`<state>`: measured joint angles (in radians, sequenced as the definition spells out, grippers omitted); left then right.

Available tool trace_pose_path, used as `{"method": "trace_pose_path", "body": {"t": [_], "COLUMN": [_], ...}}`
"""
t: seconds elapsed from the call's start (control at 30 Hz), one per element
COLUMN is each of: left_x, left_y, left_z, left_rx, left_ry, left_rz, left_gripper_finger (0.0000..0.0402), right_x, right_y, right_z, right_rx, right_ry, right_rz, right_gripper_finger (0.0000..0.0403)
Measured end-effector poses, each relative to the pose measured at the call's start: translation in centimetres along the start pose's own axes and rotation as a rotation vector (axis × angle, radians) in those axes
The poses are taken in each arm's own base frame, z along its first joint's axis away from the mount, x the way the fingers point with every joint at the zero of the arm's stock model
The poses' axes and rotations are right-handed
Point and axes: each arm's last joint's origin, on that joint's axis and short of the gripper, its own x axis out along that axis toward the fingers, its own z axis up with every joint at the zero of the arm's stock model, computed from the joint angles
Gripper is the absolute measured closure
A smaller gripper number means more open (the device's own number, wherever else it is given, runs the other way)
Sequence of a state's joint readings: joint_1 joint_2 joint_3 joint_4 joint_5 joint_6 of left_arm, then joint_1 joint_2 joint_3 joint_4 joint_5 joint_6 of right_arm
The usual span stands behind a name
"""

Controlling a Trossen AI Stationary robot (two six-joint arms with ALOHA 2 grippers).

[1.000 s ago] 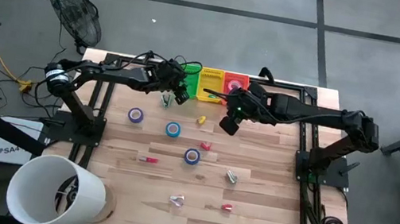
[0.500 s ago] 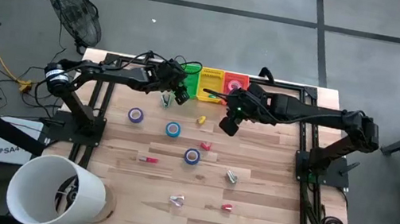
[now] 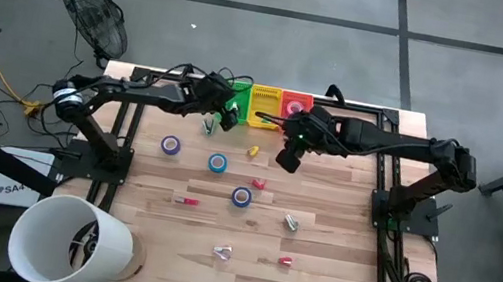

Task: Pick and place Stapler, Stapler remover, tape
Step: Put the blue tape into the orange bin

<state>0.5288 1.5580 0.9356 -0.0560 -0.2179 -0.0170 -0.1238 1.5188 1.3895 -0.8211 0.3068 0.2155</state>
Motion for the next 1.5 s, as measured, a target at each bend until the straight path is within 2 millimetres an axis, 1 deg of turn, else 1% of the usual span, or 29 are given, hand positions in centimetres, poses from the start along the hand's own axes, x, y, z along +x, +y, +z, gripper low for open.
{"method": "trace_pose_path", "body": {"t": [0.13,0.3,0.43,0.53,0.7,0.83,1.03,1.23,1.33,1.5], "left_x": [-1.8,-4.4,-6.3,-7.8,-10.2,-11.9,-13.3,-13.6,-13.6,-13.6], "left_y": [0.2,0.3,0.4,0.7,1.2,1.5,1.9,1.9,1.9,1.9], "left_z": [1.1,2.3,2.7,2.8,3.1,3.1,2.9,2.6,2.6,2.6], "left_rx": [0.063,0.151,0.191,0.206,0.208,0.215,0.233,0.239,0.239,0.236], "left_ry": [-0.068,-0.161,-0.203,-0.215,-0.261,-0.288,-0.293,-0.271,-0.267,-0.268], "left_rz": [-0.061,-0.182,-0.247,-0.254,-0.269,-0.267,-0.269,-0.272,-0.273,-0.275], "left_gripper_finger": [0.0067,0.0067,0.0067,0.0066,0.0066,0.0066,0.0066,0.0067,0.0066,0.0067], "right_x": [0.3,1.2,1.8,2.1,2.4,3.3,4.7,6.3,7.3,8.7], "right_y": [0.8,2.9,4.6,5.7,6.8,7.7,9.5,10.3,10.6,11.9], "right_z": [0.1,-0.4,-1.4,-2.0,-2.6,-2.6,-1.8,-1.6,-2.0,-3.4], "right_rx": [-0.093,-0.224,-0.310,-0.337,-0.351,-0.349,-0.387,-0.440,-0.498,-0.685], "right_ry": [-0.026,-0.118,-0.181,-0.221,-0.212,-0.186,-0.141,-0.044,0.004,0.054], "right_rz": [0.150,0.347,0.394,0.419,0.478,0.514,0.527,0.544,0.542,0.548], "right_gripper_finger": [0.0277,0.0277,0.0277,0.0277,0.0277,0.0277,0.0277,0.0276,0.0276,0.0276]}}
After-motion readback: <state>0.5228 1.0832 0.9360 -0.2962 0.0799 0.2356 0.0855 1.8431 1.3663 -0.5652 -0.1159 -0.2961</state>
